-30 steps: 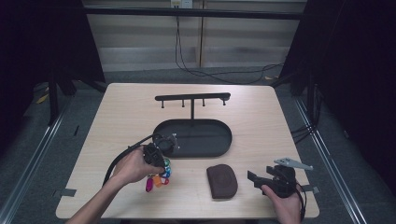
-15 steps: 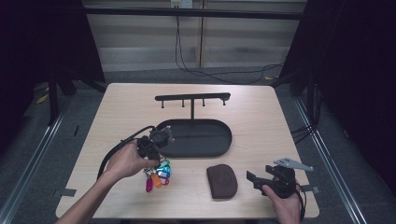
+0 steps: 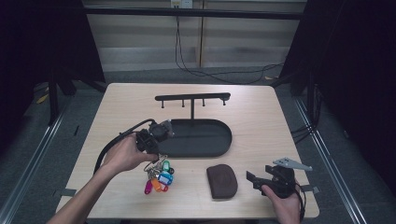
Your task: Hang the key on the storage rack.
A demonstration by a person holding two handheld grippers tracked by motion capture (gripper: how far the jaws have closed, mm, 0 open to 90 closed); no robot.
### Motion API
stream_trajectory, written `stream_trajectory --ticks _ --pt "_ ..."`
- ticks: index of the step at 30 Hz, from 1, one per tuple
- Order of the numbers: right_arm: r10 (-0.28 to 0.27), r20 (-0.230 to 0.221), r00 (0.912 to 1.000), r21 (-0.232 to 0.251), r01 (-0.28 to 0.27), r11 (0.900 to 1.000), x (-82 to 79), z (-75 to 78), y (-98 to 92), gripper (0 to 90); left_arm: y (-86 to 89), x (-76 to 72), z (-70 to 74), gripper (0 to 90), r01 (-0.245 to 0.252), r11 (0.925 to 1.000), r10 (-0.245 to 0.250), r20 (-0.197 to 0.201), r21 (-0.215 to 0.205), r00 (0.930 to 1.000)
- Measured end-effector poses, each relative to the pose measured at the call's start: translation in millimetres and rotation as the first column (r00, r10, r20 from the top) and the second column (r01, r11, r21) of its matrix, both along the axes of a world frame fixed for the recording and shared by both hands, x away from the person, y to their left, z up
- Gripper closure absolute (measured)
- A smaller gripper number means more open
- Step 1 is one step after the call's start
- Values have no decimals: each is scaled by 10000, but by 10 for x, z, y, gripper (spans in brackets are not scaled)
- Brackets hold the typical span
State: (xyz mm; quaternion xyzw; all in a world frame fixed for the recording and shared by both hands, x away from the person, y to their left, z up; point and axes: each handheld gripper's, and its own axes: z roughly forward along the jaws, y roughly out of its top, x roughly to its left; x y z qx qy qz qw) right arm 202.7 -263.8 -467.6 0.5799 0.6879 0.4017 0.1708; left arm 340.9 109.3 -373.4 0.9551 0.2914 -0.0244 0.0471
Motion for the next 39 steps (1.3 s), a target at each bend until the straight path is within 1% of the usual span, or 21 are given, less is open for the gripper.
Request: stream_trajectory --ticks 2,3,4,5,7,8,10,11,16,18,20,22,24,26,28,31,32,34,39 --pt "-47 13 10000 -38 47 10000 -2 2 0 143 11 -2 31 880 233 9997 -233 1 -5 9997" --pt "-72 4 10000 -49 72 10000 -3 3 -1 143 11 -2 31 880 233 9997 -233 1 -5 9997" --pt "-71 24 10000 -37 72 10000 -2 3 -4 143 28 -6 65 880 363 9993 -363 -31 -95 9993" --pt "-92 30 10000 -62 92 9999 -2 3 -5 143 28 -6 65 880 363 9993 -363 -31 -95 9993" --pt "-62 16 10000 -38 62 10000 0 1 -3 143 52 -10 114 880 228 9995 -226 86 -197 9997" --pt "-39 22 10000 -60 39 10000 0 1 0 143 61 -1 133 880 294 9994 -293 64 -157 9996" --pt "-13 34 10000 -64 14 10000 1 1 8 143 65 -1 160 880 262 9995 -262 8 -167 9997" --pt "0 36 10000 -76 0 10000 2 1 10 143 62 -2 173 880 307 9995 -306 48 -101 9995" --pt "-2 15 10000 -74 2 10000 1 0 6 143 63 1 245 880 350 9992 -348 80 -167 9994" --pt "-1 23 10000 -72 1 10000 1 0 3 143 68 -2 270 880 199 9996 -199 37 -216 9998" --pt "-2 21 10000 -69 2 10000 3 -1 2 143 72 4 294 881 100 9999 -100 -44 -134 9999" --pt "-28 -1 10000 -92 28 10000 4 -1 7 143 83 23 337 881 15 9999 -17 -191 -146 9998" --pt "1 17 10000 -70 -1 10000 3 0 7 143 89 31 380 882 -4 9999 2 -140 -169 9999" --pt "12 18 10000 -55 -12 10000 0 1 6 143 91 28 413 881 31 9998 -33 -67 -210 10000" --pt "5 20 10000 -47 -4 10000 -3 1 4 143 93 28 453 880 212 9996 -213 -66 -168 9998" --pt "-2 -2 10000 -74 2 10000 3 -3 1 144 106 60 495 881 269 9996 -270 -113 -107 9996" --pt "3 -7 10000 -66 -3 10000 3 -3 2 144 112 70 509 881 253 9995 -255 -140 -187 9996" --pt "14 14 10000 -84 -14 10000 1 -1 5 143 123 83 535 881 217 9995 -221 -183 -210 9996" --pt "-13 -14 10000 -85 13 10000 5 -3 4 144 151 95 640 881 69 9993 -71 -37 -355 10000"
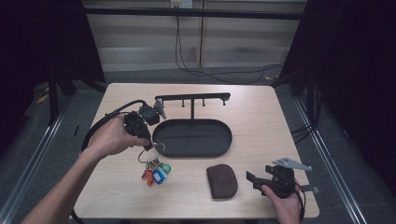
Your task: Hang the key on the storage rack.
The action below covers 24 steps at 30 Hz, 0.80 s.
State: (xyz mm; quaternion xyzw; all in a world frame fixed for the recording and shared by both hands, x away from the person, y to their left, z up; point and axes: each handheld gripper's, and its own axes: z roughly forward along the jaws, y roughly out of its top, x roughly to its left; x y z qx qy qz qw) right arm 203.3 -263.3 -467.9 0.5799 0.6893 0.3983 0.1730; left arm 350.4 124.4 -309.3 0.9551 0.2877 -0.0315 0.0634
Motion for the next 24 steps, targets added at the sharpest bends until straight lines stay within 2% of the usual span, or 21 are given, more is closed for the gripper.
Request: stream_trajectory --ticks 10,11,14,24 --pt "58 32 10000 -45 -58 10000 -4 3 7 144 -2 18 149 880 14 10000 -15 170 60 9999" --pt "54 33 10000 -56 -54 10000 -5 3 6 144 -6 16 161 880 -72 10000 71 316 11 9995" --pt "50 3 10000 -72 -50 10000 1 1 11 145 -8 35 241 880 -66 9999 71 384 -149 9992" --pt "237 4 9997 -133 -237 9996 1 -2 35 145 -24 105 404 880 -20 9999 25 390 -137 9992"
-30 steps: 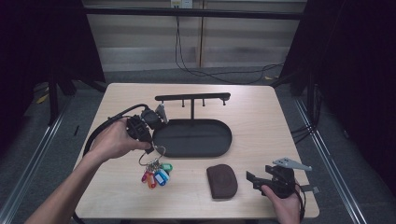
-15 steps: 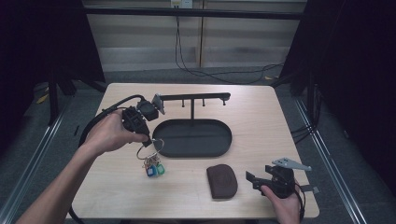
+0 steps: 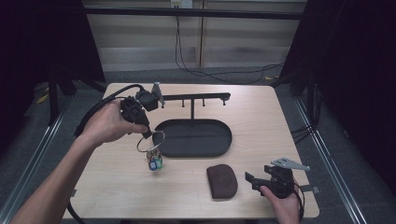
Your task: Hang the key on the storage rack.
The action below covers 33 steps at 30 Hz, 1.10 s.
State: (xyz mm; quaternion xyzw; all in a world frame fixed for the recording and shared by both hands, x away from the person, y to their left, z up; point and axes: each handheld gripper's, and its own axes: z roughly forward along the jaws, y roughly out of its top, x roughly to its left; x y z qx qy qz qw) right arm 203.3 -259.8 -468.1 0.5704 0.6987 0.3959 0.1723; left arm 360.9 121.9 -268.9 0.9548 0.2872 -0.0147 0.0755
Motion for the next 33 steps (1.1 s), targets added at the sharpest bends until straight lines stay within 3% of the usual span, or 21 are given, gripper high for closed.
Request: stream_trajectory --ticks 20,33 --pt "86 -85 9999 76 -85 9999 7 -5 7 144 -77 250 224 880 -344 9994 344 38 18 9994" --pt "165 -94 9998 128 -164 9998 -1 -5 1 145 -115 583 236 881 -917 9958 917 22 -61 9958"
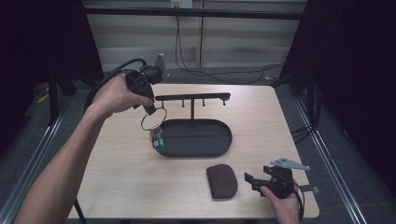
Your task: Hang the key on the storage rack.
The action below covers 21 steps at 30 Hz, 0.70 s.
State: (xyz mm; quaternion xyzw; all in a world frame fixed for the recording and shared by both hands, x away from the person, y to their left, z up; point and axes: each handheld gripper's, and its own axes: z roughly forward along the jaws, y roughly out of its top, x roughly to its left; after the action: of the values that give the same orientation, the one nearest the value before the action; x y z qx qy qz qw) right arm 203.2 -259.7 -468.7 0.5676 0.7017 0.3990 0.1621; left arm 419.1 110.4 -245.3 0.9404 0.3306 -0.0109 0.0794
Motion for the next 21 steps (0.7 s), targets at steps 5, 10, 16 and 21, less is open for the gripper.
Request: stream_trajectory --ticks 5,10,16,21 --pt "110 -14 9999 -3 -110 9999 -12 3 13 145 8 140 -57 880 -166 9997 165 -65 -194 9998" --pt "9 -15 10000 -18 -9 10000 -11 2 1 145 36 249 -98 880 -199 9992 195 -123 -351 9997" --pt "-21 2 10000 52 21 10000 -11 2 -4 145 24 342 -172 880 -430 9990 427 -197 -122 9989" --pt "3 12 10000 26 -3 10000 -14 3 -3 145 8 394 -279 879 -558 9982 564 -280 200 9980"
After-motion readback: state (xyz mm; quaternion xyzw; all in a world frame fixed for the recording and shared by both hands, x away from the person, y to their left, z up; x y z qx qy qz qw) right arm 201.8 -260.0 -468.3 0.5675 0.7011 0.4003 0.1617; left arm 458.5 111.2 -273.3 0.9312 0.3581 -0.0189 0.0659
